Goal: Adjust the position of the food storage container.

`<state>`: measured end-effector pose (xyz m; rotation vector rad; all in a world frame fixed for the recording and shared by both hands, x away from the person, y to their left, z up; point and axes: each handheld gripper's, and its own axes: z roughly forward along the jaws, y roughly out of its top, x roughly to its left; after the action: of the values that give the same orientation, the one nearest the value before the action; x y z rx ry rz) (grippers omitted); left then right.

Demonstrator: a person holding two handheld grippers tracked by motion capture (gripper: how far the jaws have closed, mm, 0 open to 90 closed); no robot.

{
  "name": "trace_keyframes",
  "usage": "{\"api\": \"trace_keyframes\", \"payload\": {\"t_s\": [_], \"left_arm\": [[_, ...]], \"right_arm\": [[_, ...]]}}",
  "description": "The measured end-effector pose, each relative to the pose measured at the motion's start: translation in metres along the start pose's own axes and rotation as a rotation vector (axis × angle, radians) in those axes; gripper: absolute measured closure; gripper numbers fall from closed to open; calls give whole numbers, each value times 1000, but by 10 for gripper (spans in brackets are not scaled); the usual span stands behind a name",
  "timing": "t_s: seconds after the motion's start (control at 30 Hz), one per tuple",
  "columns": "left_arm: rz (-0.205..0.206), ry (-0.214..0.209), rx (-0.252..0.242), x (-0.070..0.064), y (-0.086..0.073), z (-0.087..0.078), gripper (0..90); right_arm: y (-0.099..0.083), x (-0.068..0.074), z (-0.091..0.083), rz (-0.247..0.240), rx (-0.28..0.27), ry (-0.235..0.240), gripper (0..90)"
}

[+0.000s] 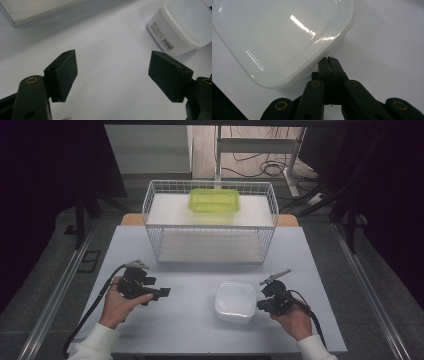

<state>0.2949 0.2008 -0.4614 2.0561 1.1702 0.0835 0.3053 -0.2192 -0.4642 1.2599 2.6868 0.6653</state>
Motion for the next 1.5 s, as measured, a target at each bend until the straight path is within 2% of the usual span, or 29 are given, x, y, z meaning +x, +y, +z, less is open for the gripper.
{"api": "trace_keyframes", "payload": {"t_s": [0.3,0.47,0.6,0.63,0.7,0.87,1.07,1.27,1.3,1.33,1.5], "left_arm": [[-6,-1,2,-1,0,1,226],[-3,0,3,0,-1,2,226],[-6,-14,6,-1,-1,3,225],[-14,-38,0,-1,0,2,225],[-20,-45,-9,-1,0,1,225],[-19,-36,-5,-1,0,1,225],[-18,-35,-1,-2,0,2,224],[-31,-51,-19,-2,0,-1,224],[-31,-51,-16,-2,0,0,224],[-31,-51,-16,-2,0,0,224],[-43,-67,-7,-6,-1,3,223]], "right_arm": [[20,5,14,-38,-11,-3,892],[27,9,19,-38,-22,4,891],[34,12,22,-37,-37,20,891],[37,15,25,-49,-34,24,891],[40,17,29,-56,-32,27,891],[45,21,34,-60,-30,25,891],[46,22,34,-58,-36,28,891],[43,9,19,-14,-89,36,883],[41,4,13,7,-116,42,861],[41,4,13,7,-116,42,861],[35,-3,-1,73,-198,29,605]]}}
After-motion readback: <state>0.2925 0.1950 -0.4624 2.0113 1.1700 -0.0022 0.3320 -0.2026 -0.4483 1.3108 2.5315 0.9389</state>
